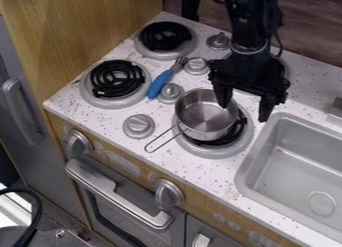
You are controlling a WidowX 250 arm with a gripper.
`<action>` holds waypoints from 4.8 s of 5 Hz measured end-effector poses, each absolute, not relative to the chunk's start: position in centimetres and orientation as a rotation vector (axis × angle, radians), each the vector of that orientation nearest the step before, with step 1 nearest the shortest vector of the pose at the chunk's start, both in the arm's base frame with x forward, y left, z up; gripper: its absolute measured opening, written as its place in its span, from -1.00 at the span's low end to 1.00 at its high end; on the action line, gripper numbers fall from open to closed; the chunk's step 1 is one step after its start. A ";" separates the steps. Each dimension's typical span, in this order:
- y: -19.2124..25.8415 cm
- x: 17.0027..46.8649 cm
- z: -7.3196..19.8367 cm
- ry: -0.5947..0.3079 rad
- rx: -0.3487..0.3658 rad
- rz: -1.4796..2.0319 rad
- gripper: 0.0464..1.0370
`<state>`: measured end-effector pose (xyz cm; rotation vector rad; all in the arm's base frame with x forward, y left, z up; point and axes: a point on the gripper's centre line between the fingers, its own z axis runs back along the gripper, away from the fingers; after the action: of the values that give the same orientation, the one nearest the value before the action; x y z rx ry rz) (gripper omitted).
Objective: Move the silver pot from lower right burner to the lower left burner
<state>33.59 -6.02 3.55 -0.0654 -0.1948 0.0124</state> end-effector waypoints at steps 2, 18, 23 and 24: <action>-5.2 33.9 0.6 -0.138 -0.040 0.026 0.93; 16.7 39.4 -1.7 -0.109 0.098 0.288 -0.97; 11.0 38.4 0.0 -0.153 0.001 0.228 0.54; 8.9 37.6 1.8 -0.189 0.027 0.189 0.92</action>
<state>37.59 8.94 1.80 0.0274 -0.1885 0.1886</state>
